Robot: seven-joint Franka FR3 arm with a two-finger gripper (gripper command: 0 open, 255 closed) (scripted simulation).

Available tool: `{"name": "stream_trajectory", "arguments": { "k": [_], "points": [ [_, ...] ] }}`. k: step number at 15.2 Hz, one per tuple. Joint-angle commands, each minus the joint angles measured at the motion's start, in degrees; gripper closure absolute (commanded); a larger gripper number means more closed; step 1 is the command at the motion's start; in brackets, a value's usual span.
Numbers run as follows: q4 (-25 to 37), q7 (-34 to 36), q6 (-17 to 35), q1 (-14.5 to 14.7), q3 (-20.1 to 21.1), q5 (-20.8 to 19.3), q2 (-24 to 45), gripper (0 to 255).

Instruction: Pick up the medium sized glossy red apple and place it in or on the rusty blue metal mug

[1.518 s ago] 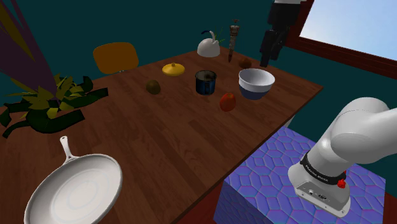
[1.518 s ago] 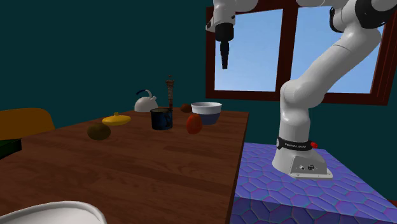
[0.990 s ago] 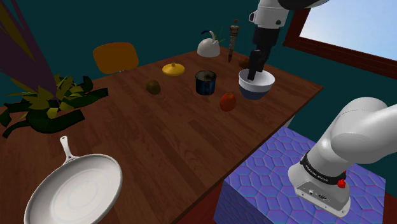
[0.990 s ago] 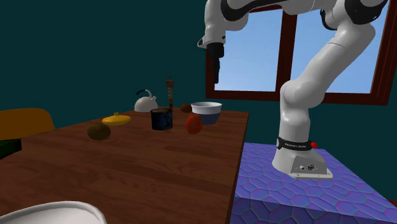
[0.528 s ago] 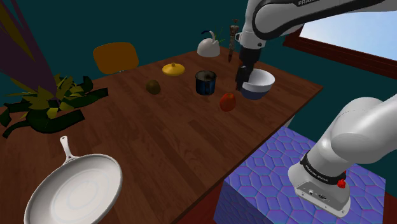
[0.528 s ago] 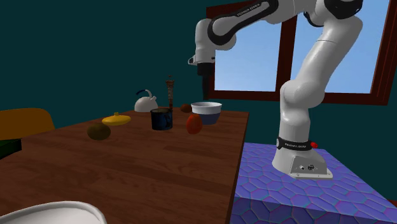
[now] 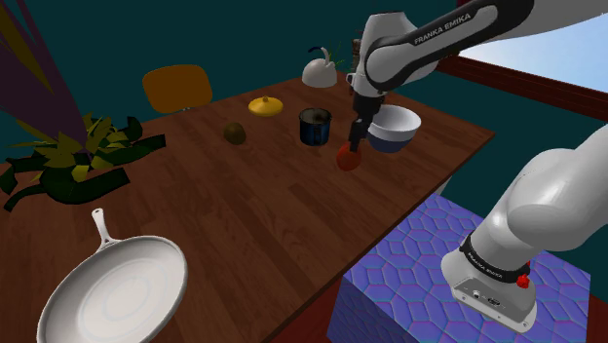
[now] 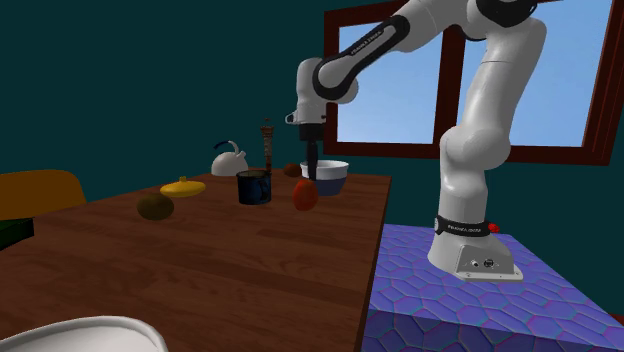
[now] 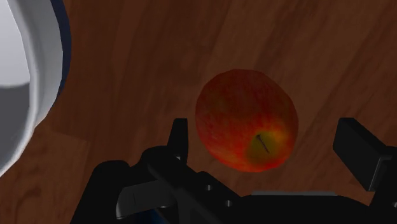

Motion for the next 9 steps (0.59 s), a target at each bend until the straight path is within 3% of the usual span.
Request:
{"name": "stream_trajectory", "arguments": {
  "k": [1,4,9],
  "points": [
    [-0.66,-0.09,1.72,0.10,0.05,0.14,1.00,0],
    [-2.10,-0.25,4.84,0.24,0.10,0.41,2.69,0],
    [-2.10,-0.25,4.84,0.24,0.10,0.41,2.69,0]
  ]
}}
